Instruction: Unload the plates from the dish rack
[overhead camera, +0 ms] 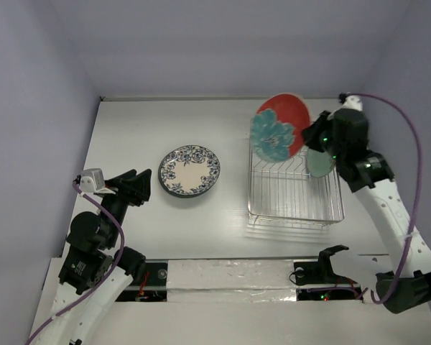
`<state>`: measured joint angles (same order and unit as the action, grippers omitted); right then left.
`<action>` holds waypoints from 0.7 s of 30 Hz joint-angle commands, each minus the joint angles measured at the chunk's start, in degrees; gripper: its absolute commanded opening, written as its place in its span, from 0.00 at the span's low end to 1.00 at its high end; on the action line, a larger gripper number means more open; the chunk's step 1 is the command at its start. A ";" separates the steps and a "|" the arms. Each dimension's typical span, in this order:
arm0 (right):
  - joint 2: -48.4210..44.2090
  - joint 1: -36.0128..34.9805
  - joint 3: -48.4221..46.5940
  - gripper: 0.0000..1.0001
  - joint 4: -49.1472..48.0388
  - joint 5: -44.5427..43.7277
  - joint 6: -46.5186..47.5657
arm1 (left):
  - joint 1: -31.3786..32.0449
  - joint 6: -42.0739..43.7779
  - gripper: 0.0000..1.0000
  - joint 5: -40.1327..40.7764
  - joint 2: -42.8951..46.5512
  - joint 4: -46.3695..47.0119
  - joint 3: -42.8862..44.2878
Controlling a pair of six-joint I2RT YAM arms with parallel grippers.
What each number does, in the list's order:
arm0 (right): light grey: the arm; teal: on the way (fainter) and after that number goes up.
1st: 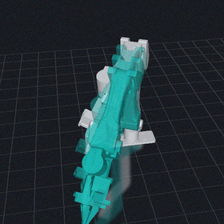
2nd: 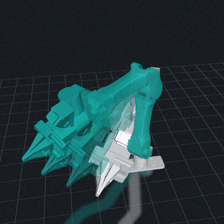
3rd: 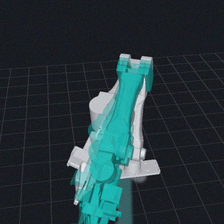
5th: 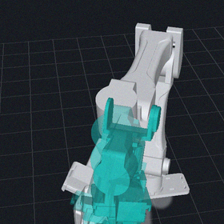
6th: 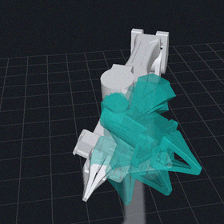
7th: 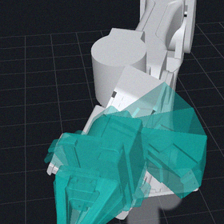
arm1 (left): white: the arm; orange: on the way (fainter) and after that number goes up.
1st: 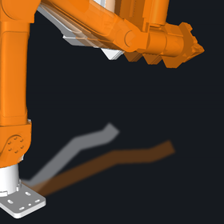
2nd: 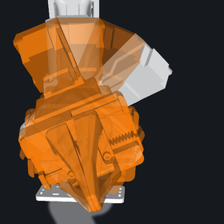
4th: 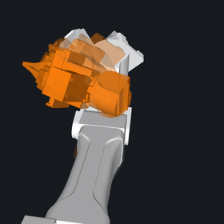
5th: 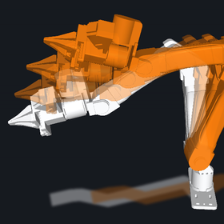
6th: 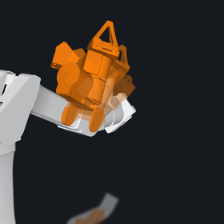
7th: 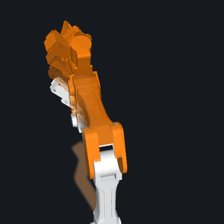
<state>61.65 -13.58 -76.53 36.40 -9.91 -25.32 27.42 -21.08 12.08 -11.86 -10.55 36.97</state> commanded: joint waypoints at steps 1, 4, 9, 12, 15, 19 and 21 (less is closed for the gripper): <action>0.66 -9.16 7.43 0.00 -28.47 14.31 -15.88 | 0.35 0.34 0.50 -0.21 -0.27 2.55 -0.32; 5.57 -15.30 9.64 0.00 -36.65 14.48 -21.07 | 0.35 0.43 0.50 -0.21 -0.71 2.46 -0.32; 14.45 -20.86 9.83 0.00 -48.42 14.66 -28.10 | 0.35 0.16 0.50 -0.21 -0.80 2.29 -0.23; 20.87 -24.11 9.38 0.00 -52.56 14.22 -31.09 | 0.35 0.16 0.50 -0.21 -0.89 2.20 -0.23; 27.28 -27.10 8.68 0.00 -55.82 13.17 -33.91 | 0.35 0.25 0.50 -0.21 -0.98 2.28 -0.23; 33.70 -29.75 9.03 0.00 -59.69 10.62 -37.16 | 0.35 0.25 0.50 -0.21 -0.80 2.20 -0.23; 36.42 -30.54 8.51 0.00 -60.48 10.26 -38.30 | 0.35 0.25 0.50 -0.21 -0.71 2.20 -0.23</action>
<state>97.95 -42.52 -63.64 -7.86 0.84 -56.97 27.42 -21.08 12.08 -12.23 -10.57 36.97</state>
